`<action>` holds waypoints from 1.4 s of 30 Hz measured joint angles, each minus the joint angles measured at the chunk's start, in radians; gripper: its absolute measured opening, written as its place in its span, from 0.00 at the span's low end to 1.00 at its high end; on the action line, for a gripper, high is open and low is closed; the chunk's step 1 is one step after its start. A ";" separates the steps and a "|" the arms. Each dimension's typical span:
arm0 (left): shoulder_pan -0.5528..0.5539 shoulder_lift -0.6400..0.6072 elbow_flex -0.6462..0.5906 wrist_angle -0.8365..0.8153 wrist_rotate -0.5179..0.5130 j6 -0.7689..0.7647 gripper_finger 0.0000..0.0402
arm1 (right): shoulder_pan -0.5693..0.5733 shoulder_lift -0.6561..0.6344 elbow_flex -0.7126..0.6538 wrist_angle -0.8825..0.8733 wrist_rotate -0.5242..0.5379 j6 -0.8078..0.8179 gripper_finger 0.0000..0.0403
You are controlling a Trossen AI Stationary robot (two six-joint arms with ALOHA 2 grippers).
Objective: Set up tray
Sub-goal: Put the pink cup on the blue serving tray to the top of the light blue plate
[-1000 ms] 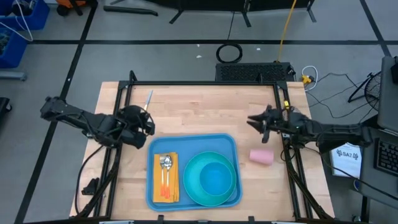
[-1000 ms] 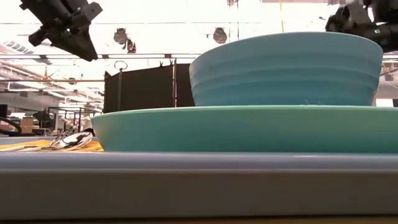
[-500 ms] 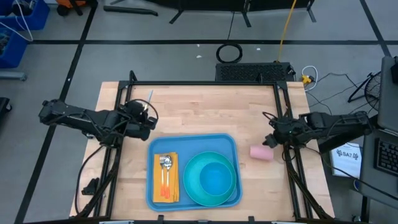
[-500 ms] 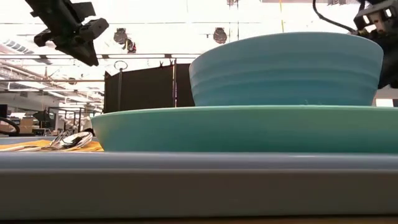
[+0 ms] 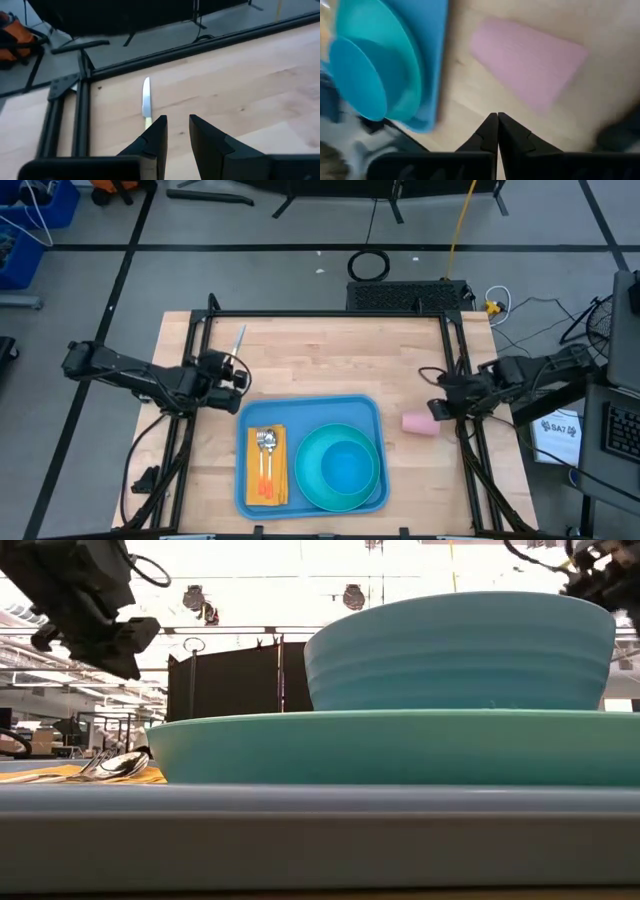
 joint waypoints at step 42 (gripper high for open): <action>0.000 -0.120 -0.022 0.208 -0.037 0.293 0.21 | 0.286 0.320 -0.193 0.430 0.161 0.227 0.39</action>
